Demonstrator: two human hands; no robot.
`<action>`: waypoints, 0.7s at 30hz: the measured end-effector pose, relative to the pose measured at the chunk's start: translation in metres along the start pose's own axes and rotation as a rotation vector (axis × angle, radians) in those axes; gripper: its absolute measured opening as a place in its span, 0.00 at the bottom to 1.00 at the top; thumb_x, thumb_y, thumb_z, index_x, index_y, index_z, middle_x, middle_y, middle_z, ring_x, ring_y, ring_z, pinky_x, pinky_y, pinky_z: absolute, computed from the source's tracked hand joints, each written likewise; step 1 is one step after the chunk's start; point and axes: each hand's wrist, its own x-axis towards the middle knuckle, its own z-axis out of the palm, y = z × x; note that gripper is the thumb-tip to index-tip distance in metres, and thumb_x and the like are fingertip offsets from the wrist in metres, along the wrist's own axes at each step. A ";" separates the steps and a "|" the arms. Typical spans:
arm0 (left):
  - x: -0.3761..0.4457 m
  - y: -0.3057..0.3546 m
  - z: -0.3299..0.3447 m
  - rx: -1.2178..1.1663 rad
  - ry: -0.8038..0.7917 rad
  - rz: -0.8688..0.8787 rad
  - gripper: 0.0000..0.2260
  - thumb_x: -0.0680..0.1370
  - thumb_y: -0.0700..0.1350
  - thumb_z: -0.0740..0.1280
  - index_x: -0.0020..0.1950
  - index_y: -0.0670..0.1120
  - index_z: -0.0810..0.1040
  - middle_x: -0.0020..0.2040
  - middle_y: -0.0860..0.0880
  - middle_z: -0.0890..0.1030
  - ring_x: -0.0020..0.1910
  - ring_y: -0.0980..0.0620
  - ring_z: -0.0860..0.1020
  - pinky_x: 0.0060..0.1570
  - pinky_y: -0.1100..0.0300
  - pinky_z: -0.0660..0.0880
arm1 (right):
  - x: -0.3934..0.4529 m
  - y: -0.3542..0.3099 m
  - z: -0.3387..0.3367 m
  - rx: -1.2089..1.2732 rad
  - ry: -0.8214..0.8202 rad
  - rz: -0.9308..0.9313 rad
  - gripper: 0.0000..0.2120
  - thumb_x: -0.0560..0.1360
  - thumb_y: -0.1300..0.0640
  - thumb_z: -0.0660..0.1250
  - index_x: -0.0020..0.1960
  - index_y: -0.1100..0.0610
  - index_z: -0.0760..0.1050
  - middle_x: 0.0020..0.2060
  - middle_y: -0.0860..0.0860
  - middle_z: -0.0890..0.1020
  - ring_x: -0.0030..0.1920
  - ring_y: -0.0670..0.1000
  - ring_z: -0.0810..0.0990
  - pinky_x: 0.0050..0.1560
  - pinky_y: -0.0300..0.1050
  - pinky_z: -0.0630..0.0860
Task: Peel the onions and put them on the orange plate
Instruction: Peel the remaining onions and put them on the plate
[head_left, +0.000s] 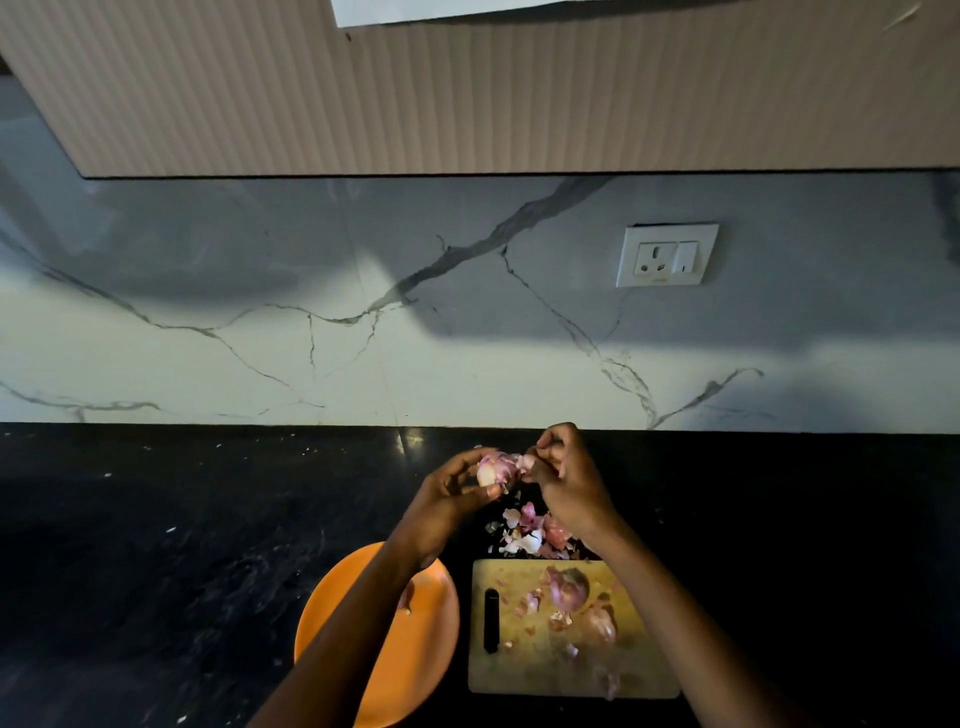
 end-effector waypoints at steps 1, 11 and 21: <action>0.000 -0.001 -0.002 -0.052 -0.014 -0.005 0.21 0.76 0.32 0.70 0.69 0.42 0.75 0.63 0.44 0.81 0.63 0.47 0.79 0.63 0.53 0.77 | 0.003 -0.001 -0.004 0.054 0.020 0.025 0.14 0.81 0.64 0.65 0.50 0.46 0.66 0.52 0.53 0.81 0.51 0.49 0.84 0.43 0.39 0.79; -0.003 0.001 -0.010 -0.305 -0.072 -0.097 0.24 0.75 0.36 0.69 0.71 0.43 0.73 0.64 0.41 0.80 0.61 0.47 0.80 0.64 0.53 0.75 | 0.002 0.038 -0.032 -0.231 -0.084 0.058 0.15 0.75 0.69 0.71 0.47 0.48 0.77 0.45 0.46 0.82 0.49 0.48 0.83 0.50 0.37 0.79; -0.002 -0.005 -0.001 -0.255 -0.150 -0.131 0.25 0.75 0.37 0.69 0.73 0.43 0.72 0.68 0.40 0.78 0.65 0.45 0.77 0.69 0.50 0.73 | -0.005 0.010 -0.020 0.081 -0.213 -0.006 0.09 0.77 0.55 0.72 0.57 0.47 0.81 0.53 0.46 0.86 0.55 0.44 0.83 0.56 0.42 0.81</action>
